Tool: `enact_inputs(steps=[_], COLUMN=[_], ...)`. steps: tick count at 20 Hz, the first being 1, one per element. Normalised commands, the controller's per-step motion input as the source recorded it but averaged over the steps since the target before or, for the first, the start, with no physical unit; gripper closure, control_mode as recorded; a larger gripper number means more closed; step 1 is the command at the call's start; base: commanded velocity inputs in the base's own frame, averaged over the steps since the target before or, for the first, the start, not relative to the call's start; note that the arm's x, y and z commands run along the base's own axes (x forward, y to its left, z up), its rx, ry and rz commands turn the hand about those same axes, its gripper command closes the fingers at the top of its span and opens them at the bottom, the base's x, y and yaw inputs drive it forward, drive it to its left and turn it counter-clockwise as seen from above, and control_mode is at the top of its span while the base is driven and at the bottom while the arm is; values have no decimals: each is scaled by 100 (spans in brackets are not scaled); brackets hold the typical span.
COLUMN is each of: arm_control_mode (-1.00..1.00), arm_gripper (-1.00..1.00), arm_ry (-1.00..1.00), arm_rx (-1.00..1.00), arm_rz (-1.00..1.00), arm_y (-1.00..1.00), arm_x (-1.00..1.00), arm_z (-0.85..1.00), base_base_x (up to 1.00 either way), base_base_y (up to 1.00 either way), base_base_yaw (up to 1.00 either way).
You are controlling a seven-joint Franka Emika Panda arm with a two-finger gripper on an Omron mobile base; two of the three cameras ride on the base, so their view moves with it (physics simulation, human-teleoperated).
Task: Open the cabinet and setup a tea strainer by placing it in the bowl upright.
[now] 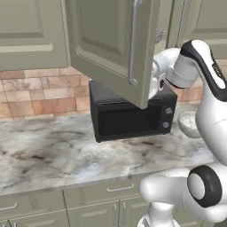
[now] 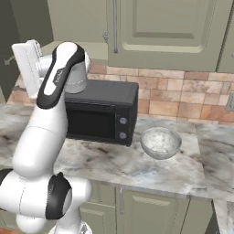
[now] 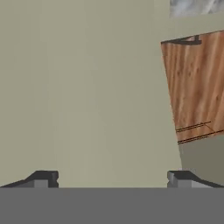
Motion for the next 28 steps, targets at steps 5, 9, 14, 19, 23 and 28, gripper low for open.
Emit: enact_inputs(steps=[5,9,14,19,23,28], arm_control_mode=[-100,-100,-100,-100,-100,-100], arm_gripper=[-100,-100,-100,-100,-100,-100], arm_ry=[-15,-12,-1,0,0,0], arm_rx=[-9,-10,-2,0,0,-6], arm_rz=[4,-2,-19,-26,-32,-34], arm_y=[93,65,23,-5,-27,-89], arm_x=[0,0,-1,0,0,24], arm_z=[0,0,0,-5,-34,-51], base_base_x=[0,0,0,0,0,0], base_base_y=[0,0,0,0,0,0], base_base_yaw=[0,0,0,0,0,0])
